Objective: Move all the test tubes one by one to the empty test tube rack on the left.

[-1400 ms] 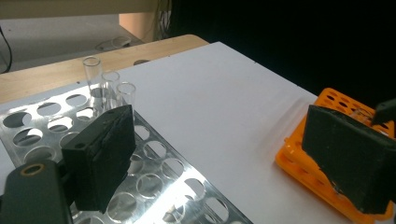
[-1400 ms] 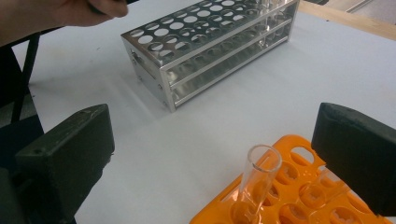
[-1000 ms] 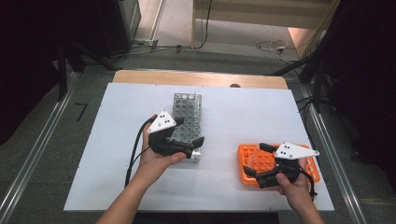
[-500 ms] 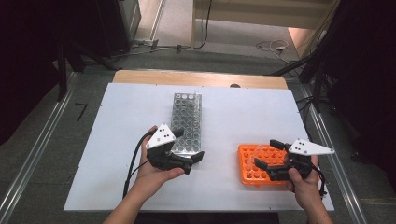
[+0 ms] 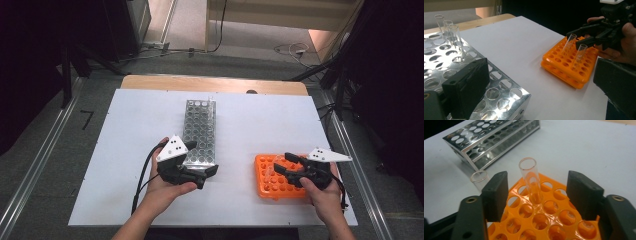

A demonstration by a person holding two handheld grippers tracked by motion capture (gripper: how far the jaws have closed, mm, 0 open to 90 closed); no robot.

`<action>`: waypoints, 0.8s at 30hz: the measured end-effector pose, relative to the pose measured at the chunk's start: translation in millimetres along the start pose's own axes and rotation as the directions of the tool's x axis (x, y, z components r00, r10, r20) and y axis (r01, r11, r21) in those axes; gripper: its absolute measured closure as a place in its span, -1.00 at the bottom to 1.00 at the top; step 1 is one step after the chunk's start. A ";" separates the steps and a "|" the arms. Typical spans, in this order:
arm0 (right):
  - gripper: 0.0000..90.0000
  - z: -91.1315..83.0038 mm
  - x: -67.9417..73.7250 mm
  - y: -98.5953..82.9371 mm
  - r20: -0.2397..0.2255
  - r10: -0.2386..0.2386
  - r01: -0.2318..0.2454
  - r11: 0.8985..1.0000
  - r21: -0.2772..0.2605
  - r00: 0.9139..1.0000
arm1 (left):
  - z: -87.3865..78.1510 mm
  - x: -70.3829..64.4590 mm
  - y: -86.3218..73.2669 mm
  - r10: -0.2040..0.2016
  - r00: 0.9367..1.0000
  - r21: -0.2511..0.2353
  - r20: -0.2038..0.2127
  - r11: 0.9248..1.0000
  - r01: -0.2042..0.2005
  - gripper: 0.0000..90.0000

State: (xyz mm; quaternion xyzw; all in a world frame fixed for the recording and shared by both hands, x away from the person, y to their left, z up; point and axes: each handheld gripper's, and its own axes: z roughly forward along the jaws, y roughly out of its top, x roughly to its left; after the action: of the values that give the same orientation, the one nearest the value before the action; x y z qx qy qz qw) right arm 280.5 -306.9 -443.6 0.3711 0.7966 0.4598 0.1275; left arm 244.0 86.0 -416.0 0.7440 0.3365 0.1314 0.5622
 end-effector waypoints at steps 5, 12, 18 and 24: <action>0.12 9.3 3.5 -2.1 0.030 0.006 -0.008 0.999 0.053 1.000 | -0.1 0.1 0.2 -0.003 1.000 0.000 -0.003 1.000 0.003 -1.00; 0.43 22.0 10.8 -3.1 0.083 -0.006 -0.003 0.993 0.115 0.997 | -0.3 0.0 0.5 -0.004 1.000 -0.003 -0.008 1.000 0.004 -1.00; 0.44 25.7 13.4 -3.4 0.133 -0.018 0.001 0.992 0.126 0.991 | 0.3 -0.4 0.4 -0.001 1.000 0.000 -0.009 1.000 0.001 -1.00; 0.50 29.1 16.7 -2.3 0.145 -0.035 0.015 0.991 0.137 0.989 | 1.7 -1.9 0.4 0.002 1.000 0.004 -0.007 1.000 -0.002 -1.00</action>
State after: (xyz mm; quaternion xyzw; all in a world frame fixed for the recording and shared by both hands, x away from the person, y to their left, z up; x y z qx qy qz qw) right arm 283.7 -277.2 -459.1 0.4018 0.8189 0.3746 0.1662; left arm 243.7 83.5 -415.9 0.7449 0.3380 0.1339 0.5594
